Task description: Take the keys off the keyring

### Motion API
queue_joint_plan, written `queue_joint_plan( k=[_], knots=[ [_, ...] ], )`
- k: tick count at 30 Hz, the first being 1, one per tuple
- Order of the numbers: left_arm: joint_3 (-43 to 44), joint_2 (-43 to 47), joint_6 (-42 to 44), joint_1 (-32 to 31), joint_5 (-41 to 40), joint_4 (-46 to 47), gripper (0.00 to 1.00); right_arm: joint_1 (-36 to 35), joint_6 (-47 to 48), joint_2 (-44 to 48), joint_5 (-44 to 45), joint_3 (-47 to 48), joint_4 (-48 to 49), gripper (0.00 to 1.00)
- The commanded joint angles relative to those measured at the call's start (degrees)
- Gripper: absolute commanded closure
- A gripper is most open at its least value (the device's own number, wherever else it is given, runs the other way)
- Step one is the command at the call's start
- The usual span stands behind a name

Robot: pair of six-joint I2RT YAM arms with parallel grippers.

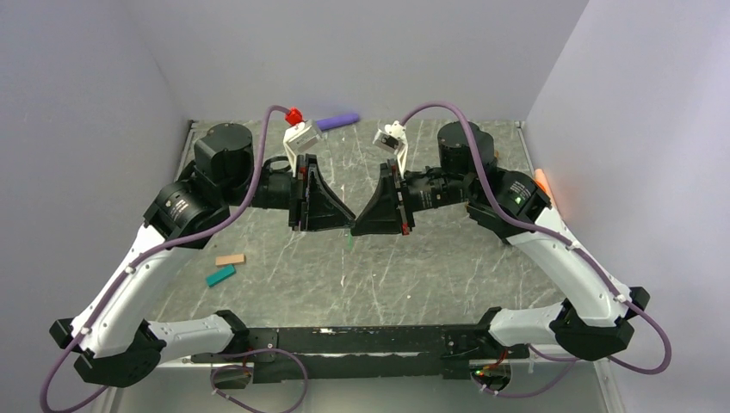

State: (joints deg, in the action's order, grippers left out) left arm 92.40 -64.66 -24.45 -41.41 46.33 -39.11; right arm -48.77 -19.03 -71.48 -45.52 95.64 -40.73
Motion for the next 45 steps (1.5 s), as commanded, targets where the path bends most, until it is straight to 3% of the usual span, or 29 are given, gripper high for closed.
queue_joint_plan(
  k=[1,7,14,28,33,36,41,45],
  knots=[
    [2.4,-0.2,1.7,0.1,-1.3,-0.8,0.75,0.3,0.0,0.2,-1.7,1.8,4.1,1.0],
    [2.3,-0.3,2.0,0.2,-2.0,-1.2,0.81,0.6,0.1,0.3,-1.6,2.0,4.2,1.0],
    [3.5,-0.7,2.0,0.2,-2.6,-1.4,0.99,0.8,0.4,0.2,-2.0,2.2,4.0,1.0],
    [5.6,-1.6,1.0,0.1,-4.3,-2.5,1.0,0.9,-0.7,0.2,-0.8,3.5,6.7,1.0],
    [5.5,-0.8,-1.1,0.1,-6.2,0.0,1.0,1.0,-1.8,0.2,-1.2,2.9,8.2,0.71],
    [5.9,-0.7,-1.1,0.1,-7.0,0.1,1.0,1.0,-2.3,0.4,-1.2,2.3,8.9,0.59],
    [5.6,-0.3,-1.3,0.2,-7.7,0.3,1.0,1.0,-2.4,0.6,-1.1,2.1,9.1,0.55],
    [5.9,0.1,-1.3,0.2,-8.2,0.4,1.0,1.2,-2.1,1.0,0.0,2.0,8.8,0.59]
  ],
)
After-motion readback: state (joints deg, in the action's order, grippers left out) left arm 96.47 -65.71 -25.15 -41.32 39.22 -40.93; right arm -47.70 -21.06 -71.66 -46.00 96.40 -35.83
